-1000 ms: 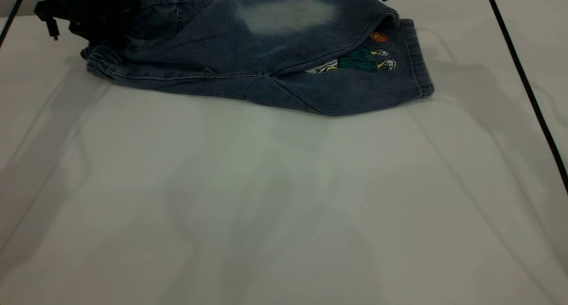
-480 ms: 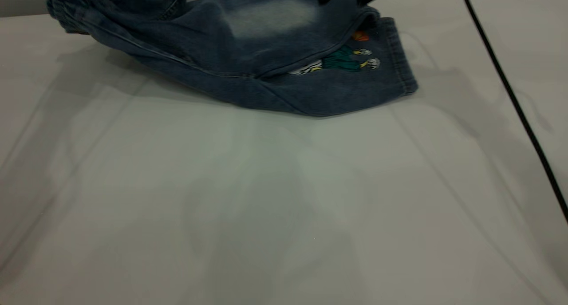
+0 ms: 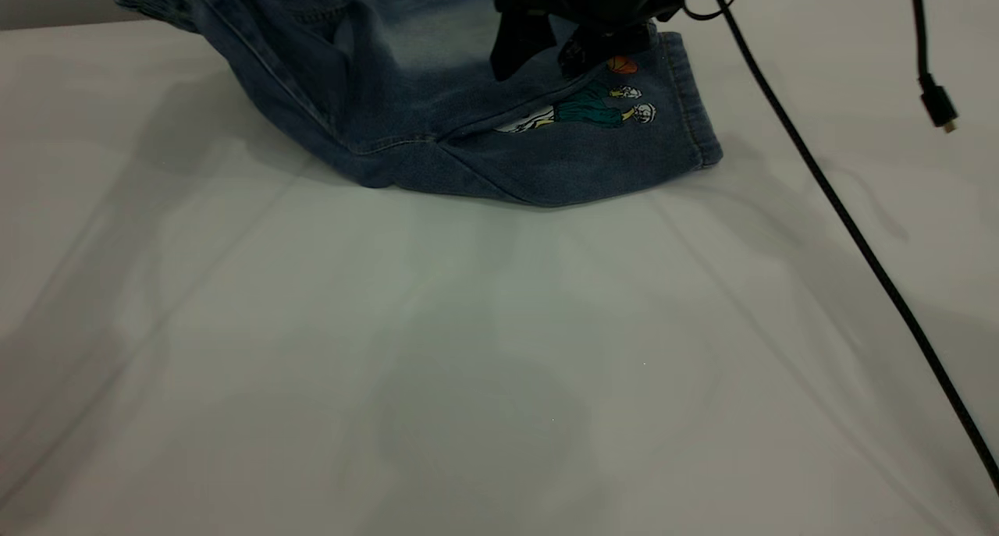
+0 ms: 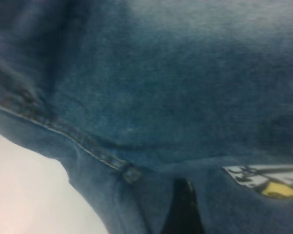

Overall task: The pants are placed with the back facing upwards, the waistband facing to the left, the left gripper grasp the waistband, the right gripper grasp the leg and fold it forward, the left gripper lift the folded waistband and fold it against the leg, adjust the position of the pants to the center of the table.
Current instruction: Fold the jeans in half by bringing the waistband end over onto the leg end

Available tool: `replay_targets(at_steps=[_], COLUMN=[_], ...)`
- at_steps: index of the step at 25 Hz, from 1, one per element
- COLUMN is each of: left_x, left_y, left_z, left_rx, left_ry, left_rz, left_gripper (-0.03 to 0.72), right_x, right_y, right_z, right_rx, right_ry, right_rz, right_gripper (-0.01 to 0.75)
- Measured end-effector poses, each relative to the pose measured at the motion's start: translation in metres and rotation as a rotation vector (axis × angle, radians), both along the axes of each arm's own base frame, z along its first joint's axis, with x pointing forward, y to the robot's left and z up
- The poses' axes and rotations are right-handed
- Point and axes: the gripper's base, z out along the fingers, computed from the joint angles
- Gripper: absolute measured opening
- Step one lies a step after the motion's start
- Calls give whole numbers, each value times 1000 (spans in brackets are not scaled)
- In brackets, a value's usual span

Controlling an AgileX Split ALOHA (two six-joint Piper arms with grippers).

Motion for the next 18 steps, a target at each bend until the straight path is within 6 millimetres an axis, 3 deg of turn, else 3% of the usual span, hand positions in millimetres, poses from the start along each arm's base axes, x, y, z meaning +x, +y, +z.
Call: replay_targets(at_steps=[8,18], left_x=[-6,-7], left_y=[-35,-41], left_z=[0,1], left_rx=[-5,-80], left_ry=[0,10], left_rz=[-69,-70], left_gripper=[139,139], right_x=[-5,-9], right_y=[-2,-26], right_z=[-19,-37], right_rx=[-142,-422], right_ry=[-2,72], right_rz=[96,81], right_gripper=[478,478])
